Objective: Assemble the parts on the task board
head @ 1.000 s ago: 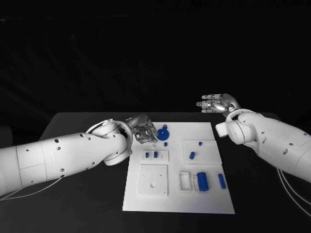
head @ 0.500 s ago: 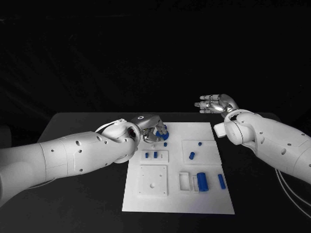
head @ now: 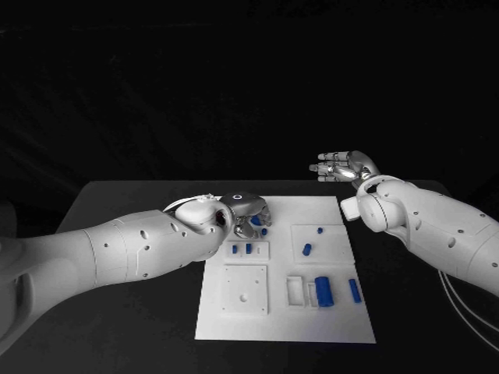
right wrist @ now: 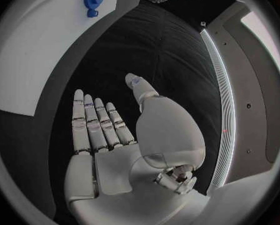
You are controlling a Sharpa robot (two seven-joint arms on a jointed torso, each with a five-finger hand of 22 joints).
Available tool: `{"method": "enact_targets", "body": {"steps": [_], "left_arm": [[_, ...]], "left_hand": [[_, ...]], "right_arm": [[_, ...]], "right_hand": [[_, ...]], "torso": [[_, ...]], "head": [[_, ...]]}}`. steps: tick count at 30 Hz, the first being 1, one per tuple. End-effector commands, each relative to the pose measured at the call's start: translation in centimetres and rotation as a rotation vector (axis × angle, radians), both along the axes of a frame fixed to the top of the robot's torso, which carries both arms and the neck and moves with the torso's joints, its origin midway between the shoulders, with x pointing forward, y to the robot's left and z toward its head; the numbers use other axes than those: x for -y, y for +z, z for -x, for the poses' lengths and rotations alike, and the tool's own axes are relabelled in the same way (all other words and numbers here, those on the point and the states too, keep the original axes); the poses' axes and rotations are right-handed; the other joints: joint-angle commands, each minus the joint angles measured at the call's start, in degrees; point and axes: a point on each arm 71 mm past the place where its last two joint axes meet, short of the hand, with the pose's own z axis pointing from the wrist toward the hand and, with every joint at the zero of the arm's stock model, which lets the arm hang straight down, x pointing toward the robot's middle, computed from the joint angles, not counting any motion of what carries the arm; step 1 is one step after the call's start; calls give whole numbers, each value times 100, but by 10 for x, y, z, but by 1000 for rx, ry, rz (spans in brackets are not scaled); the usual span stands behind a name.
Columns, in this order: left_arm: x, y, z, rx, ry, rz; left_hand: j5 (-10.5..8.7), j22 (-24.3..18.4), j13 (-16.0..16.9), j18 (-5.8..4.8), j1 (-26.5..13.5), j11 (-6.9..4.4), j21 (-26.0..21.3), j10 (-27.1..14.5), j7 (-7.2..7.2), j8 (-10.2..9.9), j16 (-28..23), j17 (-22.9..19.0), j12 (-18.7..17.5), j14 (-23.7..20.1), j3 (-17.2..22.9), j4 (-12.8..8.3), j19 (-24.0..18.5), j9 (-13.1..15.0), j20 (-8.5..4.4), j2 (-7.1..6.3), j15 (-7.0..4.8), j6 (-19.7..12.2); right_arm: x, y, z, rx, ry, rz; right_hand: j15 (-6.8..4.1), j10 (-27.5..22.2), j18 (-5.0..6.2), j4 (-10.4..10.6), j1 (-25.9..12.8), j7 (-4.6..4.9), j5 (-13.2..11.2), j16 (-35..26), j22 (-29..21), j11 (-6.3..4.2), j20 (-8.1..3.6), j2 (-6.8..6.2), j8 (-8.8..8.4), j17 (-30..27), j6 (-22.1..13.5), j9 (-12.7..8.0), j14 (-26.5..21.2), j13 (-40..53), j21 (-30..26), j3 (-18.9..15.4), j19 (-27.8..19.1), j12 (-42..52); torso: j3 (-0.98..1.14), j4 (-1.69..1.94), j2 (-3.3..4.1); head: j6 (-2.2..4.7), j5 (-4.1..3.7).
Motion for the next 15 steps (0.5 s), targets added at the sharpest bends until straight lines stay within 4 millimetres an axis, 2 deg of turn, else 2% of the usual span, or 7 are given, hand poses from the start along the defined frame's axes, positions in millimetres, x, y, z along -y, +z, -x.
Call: {"method": "enact_targets", "body": {"steps": [1,8,15], "left_arm": [[7,-6,3,-10,-58,-46],[10,-10,2,-6,-57,-43],[12,-12,1,-2,-53,-43]], "left_hand": [[52,66,-9,57,37,-4,8,-60,-3,-36,33,-3,-19,42,-32,-19,34,-8,-3,43,3,-53],[90,85,-11,79,25,-6,20,-21,1,-37,61,-5,-21,53,62,-49,48,-8,11,81,6,-32],[99,108,-13,105,-62,3,92,141,13,-36,119,-20,-24,44,396,-70,25,-8,28,102,24,90]], "right_arm": [[-3,1,0,6,21,-4],[-3,1,1,7,22,-3],[-3,2,1,8,23,-3]], "right_hand": [[-19,17,-91,28,-42,114,49,-22,-5,-7,-6,-29,-26,-9,-13,-4,-22,-7,0,-2,-49,-19],[-19,17,-91,28,-42,114,49,-22,-5,-7,-6,-29,-26,-9,-13,-4,-22,-7,0,-2,-49,-19],[-19,17,-91,28,-42,114,49,-22,-5,-7,-6,-29,-26,-9,-13,-4,-22,-7,0,-2,-49,-19]], "torso": [[-14,-17,22],[-12,-17,22],[-9,-8,11]], "head": [[3,-7],[-5,-25],[-11,-40]]}}
